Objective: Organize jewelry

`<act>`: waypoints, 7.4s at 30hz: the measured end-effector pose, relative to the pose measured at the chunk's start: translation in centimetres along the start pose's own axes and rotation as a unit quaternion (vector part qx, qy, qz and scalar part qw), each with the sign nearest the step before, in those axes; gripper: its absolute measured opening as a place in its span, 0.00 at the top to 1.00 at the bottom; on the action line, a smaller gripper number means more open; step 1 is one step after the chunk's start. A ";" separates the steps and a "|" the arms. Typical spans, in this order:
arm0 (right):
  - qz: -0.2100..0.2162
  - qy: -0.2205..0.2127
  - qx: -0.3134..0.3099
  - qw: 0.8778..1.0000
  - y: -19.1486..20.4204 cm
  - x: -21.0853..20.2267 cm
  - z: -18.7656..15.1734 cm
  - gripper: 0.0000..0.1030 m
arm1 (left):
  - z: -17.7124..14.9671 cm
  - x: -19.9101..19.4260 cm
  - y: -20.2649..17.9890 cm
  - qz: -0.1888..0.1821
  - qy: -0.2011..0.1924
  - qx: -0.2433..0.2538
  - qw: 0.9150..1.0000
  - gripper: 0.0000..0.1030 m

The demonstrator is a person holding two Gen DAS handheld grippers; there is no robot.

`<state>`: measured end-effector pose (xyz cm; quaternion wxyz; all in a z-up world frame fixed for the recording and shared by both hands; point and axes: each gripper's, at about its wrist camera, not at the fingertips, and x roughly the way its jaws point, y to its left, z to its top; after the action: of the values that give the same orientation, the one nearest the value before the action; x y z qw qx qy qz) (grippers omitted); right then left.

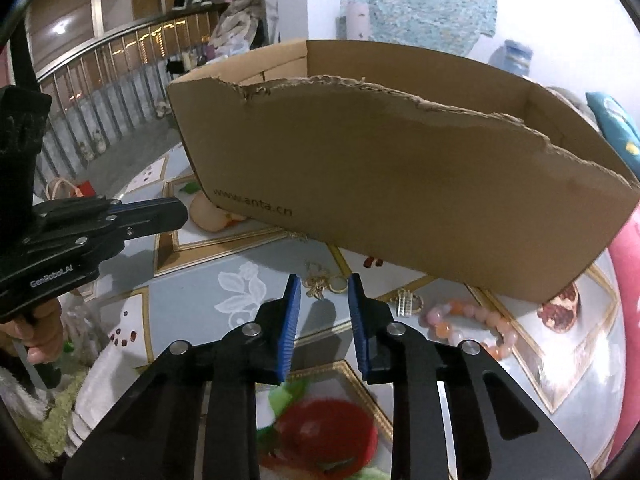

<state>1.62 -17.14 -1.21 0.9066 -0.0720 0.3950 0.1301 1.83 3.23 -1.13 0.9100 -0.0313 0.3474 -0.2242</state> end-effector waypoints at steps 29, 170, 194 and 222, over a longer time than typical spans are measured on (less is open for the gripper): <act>0.021 0.022 -0.032 0.999 2.4 4.8 3.1 0.83 | -0.8 0.0 2.0 -0.007 -0.006 -0.027 1.000 0.96; 0.147 -0.018 0.179 0.973 -7.0 -0.9 -1.8 0.83 | 0.3 7.3 -9.8 -0.020 0.100 0.212 0.972 0.93; 0.144 -0.021 0.187 0.971 -7.1 -0.9 -1.9 0.83 | 1.6 8.4 -9.9 -0.030 0.112 0.166 0.979 0.87; 0.140 -0.032 0.196 0.970 -7.2 -2.0 -2.3 0.83 | 0.3 7.3 -10.7 0.001 0.114 0.204 0.972 0.93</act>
<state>0.78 -24.91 -1.13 0.8881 0.1672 0.3897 0.1775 2.71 -9.52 -3.16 0.8517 0.1814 0.3956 -0.2919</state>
